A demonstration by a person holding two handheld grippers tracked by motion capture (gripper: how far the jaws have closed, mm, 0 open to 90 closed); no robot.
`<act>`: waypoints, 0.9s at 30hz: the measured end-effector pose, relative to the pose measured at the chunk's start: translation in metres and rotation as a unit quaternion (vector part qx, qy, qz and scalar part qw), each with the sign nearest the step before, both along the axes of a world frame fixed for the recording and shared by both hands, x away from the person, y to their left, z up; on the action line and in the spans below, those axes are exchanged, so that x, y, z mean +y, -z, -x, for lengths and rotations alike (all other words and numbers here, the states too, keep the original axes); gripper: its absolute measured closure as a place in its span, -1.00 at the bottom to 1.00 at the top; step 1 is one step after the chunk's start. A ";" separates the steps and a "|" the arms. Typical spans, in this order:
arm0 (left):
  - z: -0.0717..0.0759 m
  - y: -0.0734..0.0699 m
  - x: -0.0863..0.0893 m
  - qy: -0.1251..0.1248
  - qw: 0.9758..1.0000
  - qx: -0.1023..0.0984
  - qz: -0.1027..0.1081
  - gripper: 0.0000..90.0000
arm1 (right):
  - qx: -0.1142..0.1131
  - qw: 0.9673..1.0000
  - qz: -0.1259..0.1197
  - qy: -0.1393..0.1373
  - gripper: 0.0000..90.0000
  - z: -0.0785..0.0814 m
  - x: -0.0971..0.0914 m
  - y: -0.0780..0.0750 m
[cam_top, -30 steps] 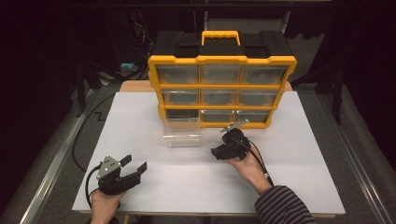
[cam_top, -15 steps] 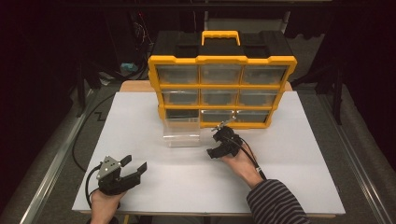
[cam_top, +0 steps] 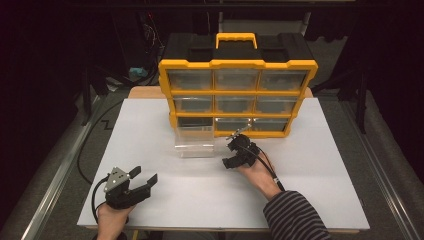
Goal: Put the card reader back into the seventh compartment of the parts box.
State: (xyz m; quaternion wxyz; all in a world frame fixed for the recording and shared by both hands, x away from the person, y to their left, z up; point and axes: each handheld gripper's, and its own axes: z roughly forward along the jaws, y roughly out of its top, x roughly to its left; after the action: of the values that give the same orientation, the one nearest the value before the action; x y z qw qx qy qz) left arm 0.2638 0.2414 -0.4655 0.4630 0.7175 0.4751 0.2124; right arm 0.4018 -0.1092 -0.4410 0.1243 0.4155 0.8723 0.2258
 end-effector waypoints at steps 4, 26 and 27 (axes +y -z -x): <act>0.000 0.000 0.000 0.000 1.000 0.000 -0.001 -0.30 | -0.002 1.000 0.003 0.000 -0.36 0.000 -0.001 0.000; 0.001 0.000 -0.001 0.001 1.000 0.000 -0.003 -0.30 | 0.026 1.000 0.012 0.003 -0.34 -0.005 -0.005 0.006; 0.001 0.000 -0.001 0.001 1.000 0.000 -0.003 -0.30 | 0.029 1.000 0.007 0.001 -0.34 -0.005 -0.007 0.005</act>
State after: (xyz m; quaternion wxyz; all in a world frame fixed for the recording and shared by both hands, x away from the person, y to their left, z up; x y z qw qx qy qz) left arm 0.2633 0.2405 -0.4657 0.4608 0.7194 0.4740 0.2131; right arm 0.4071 -0.1167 -0.4459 0.1019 0.4217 0.8767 0.2078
